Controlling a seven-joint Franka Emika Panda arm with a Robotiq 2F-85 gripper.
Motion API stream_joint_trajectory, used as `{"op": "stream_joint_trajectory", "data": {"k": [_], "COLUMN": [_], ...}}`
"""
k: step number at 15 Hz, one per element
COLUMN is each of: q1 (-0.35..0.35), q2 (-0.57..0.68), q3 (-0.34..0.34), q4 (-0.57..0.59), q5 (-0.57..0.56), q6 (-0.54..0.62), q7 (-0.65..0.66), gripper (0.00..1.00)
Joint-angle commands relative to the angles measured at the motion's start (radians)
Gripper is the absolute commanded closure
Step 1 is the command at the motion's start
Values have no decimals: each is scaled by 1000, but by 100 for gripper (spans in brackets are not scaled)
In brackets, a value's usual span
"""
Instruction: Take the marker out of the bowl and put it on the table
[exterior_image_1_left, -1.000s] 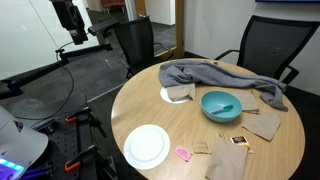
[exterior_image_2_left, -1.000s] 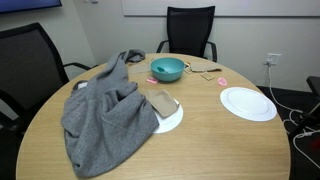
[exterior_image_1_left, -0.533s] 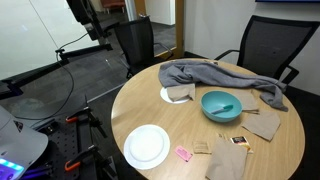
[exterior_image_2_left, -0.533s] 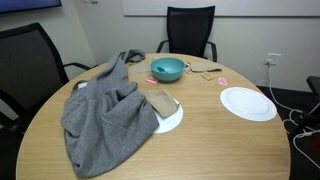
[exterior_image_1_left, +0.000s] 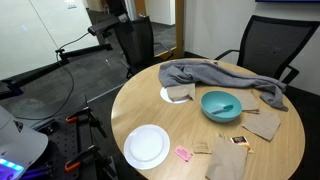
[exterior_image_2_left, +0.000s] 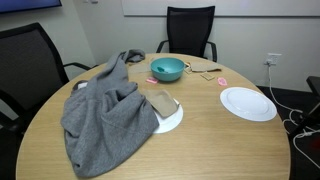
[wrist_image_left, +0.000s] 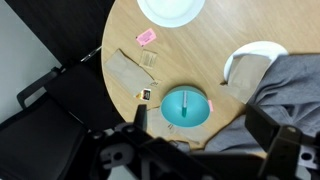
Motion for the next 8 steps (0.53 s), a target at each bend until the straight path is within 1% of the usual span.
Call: {"op": "stream_joint_trajectory", "data": {"k": [1,8], "q1": [-24,-11], "q2": [126,328], "q3": [-40,-125], "q4": [109,295], "q5": [-28,-6], "q6": [48,63], "q7": [-61,-180], "gripper": [0,0]}}
